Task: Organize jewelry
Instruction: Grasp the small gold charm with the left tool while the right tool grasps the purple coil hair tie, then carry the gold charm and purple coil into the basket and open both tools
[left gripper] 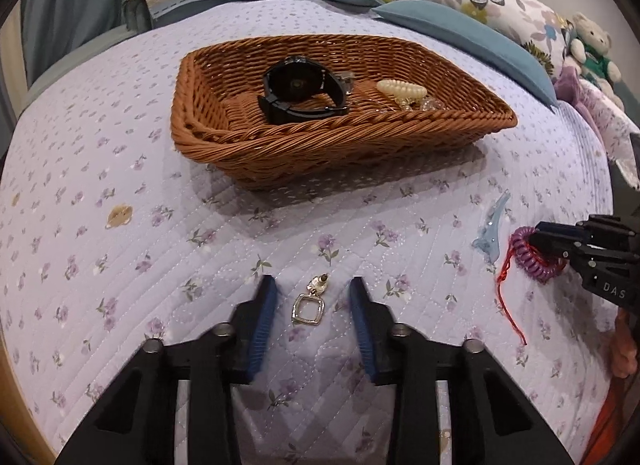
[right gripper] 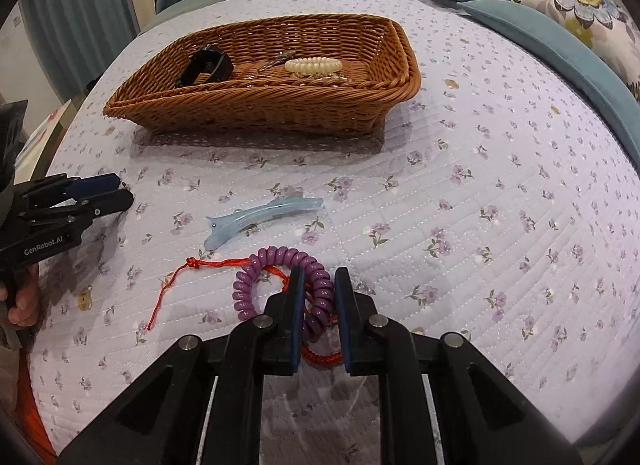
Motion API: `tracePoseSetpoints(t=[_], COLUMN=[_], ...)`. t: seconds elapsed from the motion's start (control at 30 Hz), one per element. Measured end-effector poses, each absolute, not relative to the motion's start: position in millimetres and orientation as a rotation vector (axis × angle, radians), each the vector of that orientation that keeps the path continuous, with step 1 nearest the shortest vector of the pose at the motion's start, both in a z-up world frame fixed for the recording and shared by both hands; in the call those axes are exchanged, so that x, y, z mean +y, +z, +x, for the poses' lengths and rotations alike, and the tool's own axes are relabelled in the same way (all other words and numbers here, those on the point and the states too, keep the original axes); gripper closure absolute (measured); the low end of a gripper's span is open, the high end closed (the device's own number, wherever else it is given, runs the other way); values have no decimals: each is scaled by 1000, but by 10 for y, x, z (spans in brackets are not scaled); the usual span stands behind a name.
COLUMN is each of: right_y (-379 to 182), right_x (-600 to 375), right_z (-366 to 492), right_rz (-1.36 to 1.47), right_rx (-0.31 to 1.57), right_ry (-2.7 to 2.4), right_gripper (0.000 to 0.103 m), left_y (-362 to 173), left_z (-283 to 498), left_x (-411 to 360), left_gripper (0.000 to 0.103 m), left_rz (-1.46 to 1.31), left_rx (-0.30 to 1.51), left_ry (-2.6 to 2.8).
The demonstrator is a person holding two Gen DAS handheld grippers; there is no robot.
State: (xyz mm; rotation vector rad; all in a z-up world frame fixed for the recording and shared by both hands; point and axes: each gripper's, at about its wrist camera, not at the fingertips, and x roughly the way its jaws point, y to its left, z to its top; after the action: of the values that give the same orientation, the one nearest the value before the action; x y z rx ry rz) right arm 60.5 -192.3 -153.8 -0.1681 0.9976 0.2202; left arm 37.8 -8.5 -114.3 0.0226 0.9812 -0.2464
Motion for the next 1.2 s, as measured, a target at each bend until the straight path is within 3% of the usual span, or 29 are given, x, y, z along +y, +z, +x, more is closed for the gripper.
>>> tracePoseSetpoints(t=[0.03, 0.07, 0.87, 1.2], right_y=[-1537, -1539, -871, -472], right_x=[-1914, -1904, -2186, -1960], right_z=[598, 595, 367, 1022], right_rz=[-175, -181, 67, 91], right_rx=[994, 990, 727, 682], right_ry=[219, 219, 334, 306], right_gripper=[85, 87, 91, 91], left_y=[-1152, -1154, -691, -192], left_z=[380, 386, 166, 524], left_x=[-88, -88, 43, 54], left_gripper=[88, 89, 89, 89], left_rz=[22, 22, -146, -198], left_rx=[986, 987, 806, 718], left_ry=[-250, -249, -332, -400])
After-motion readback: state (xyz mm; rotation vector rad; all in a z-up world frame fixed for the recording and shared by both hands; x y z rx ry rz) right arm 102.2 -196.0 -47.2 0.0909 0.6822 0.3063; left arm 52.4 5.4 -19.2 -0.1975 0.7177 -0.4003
